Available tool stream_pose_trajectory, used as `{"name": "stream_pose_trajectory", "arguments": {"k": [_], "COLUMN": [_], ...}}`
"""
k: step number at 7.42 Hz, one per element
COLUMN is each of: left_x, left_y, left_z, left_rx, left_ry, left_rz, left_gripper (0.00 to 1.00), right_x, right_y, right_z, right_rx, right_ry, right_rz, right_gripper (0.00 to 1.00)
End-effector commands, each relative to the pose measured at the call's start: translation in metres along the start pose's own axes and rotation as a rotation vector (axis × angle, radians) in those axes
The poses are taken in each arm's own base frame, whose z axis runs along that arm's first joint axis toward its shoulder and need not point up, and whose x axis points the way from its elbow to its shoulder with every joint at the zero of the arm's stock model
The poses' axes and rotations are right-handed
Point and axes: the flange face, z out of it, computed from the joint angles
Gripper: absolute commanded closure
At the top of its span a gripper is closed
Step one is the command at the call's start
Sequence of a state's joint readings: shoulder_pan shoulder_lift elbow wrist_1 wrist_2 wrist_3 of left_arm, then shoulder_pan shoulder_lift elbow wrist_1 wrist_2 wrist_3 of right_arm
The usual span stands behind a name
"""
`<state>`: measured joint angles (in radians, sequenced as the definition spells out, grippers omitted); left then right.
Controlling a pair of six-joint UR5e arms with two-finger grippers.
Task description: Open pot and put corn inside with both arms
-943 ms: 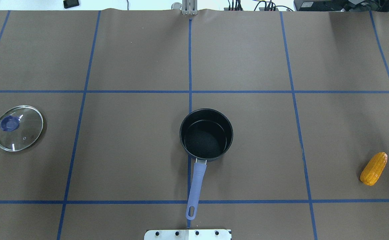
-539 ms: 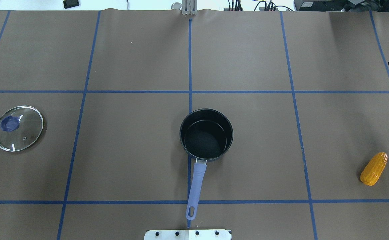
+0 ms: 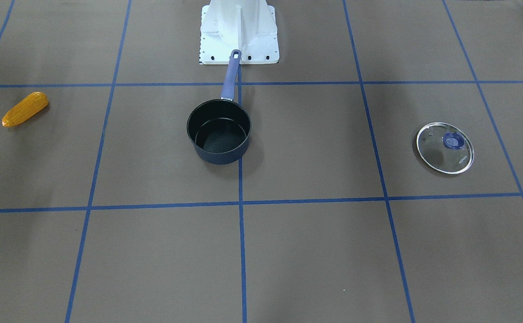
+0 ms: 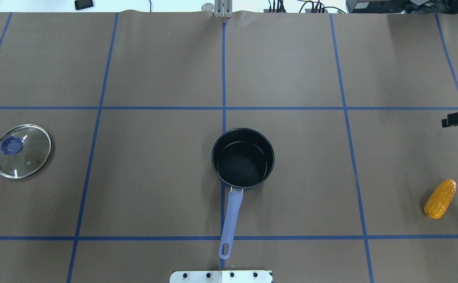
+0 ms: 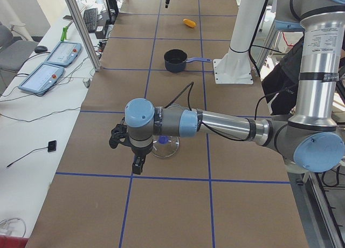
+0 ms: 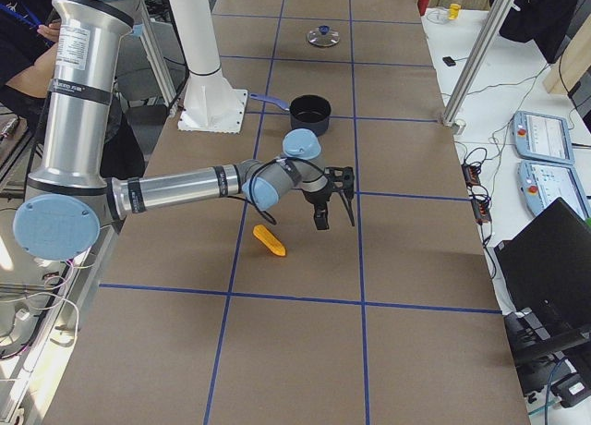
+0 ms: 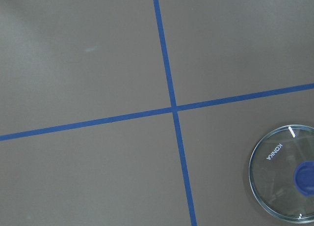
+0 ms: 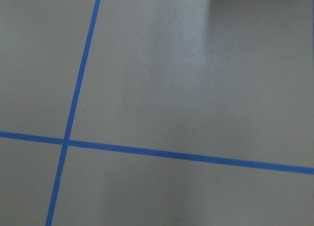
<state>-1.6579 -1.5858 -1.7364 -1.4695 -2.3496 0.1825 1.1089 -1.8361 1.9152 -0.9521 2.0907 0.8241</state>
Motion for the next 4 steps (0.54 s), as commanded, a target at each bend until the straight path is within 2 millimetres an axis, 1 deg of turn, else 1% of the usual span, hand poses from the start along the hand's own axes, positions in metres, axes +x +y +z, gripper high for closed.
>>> {"name": "stream_pose_trajectory", "arguments": {"k": [1,3,4], "left_x": [0.007,0.011,0.013], "left_y": [-0.001,-0.002,-0.002], "left_z": [-0.007,-0.010,-0.012], "left_rx": [0.014,0.020,0.025], "left_ry": [-0.001,-0.002,-0.002], "left_rz": [0.013,0.022,0.026], "left_gripper": [0.01,0.01,0.01], "right_x": [0.036,0.028,0.014], "right_y": [0.062,0.100,0.115], "right_z": [0.004,0.025,0.041], "right_rx": [0.043,0.075,0.089], "right_ry": [0.032,0.077,0.100], "right_rz": [0.122,0.186,0.202], "right_gripper": [0.04,0.04,0.04]}}
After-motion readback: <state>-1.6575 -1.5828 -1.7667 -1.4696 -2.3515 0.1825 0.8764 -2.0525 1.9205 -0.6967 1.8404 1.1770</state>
